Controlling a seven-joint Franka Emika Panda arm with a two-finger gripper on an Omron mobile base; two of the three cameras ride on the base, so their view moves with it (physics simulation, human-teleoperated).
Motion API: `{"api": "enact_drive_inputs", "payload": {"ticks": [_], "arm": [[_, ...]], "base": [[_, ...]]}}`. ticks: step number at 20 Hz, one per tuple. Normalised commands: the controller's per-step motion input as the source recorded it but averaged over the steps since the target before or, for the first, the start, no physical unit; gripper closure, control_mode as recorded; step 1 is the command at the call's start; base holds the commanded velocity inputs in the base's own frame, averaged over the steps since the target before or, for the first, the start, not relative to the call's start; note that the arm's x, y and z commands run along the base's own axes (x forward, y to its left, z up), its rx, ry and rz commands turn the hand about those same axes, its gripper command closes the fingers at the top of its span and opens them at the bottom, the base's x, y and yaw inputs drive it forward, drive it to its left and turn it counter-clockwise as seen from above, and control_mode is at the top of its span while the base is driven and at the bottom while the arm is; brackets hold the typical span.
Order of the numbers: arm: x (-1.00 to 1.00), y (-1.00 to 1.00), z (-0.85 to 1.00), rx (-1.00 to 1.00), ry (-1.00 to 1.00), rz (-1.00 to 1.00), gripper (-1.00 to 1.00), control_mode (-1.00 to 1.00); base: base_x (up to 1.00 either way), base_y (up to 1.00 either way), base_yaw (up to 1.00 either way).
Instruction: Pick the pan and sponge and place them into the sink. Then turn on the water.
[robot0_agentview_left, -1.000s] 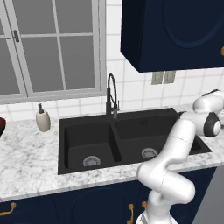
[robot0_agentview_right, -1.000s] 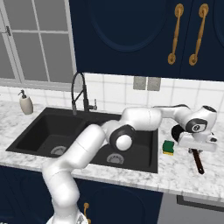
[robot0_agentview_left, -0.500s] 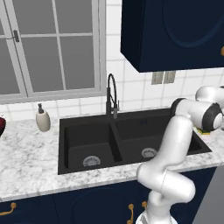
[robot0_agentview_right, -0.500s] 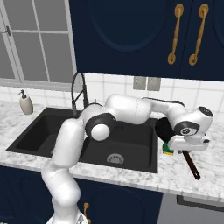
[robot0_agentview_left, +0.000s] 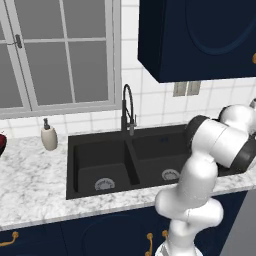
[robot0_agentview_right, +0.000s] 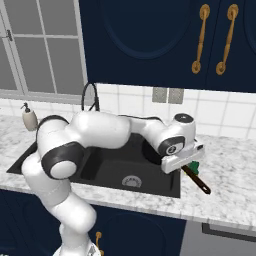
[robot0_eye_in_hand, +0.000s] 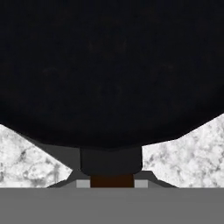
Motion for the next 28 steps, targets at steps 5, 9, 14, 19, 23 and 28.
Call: {"api": "enact_drive_inputs", "payload": {"ticks": [5,9,14,19,23,28], "arm": [[0.06,0.99,0.02,-0.18,0.28,0.17,1.00,-1.00],[0.01,0.39,-0.07,-0.04,0.16,0.07,1.00,-1.00],[0.17,0.77,-0.01,0.00,0.21,0.09,1.00,-1.00],[0.51,0.43,-0.16,0.07,0.25,0.09,1.00,-1.00],[0.65,0.05,-0.26,0.14,0.29,0.07,1.00,-1.00],[0.26,0.17,-0.43,0.12,0.02,0.01,1.00,-1.00]], "base": [[0.00,0.00,0.00],[0.00,0.00,0.00],[0.00,0.00,0.00],[0.00,0.00,0.00],[0.00,0.00,0.00],[0.00,0.00,0.00]]}}
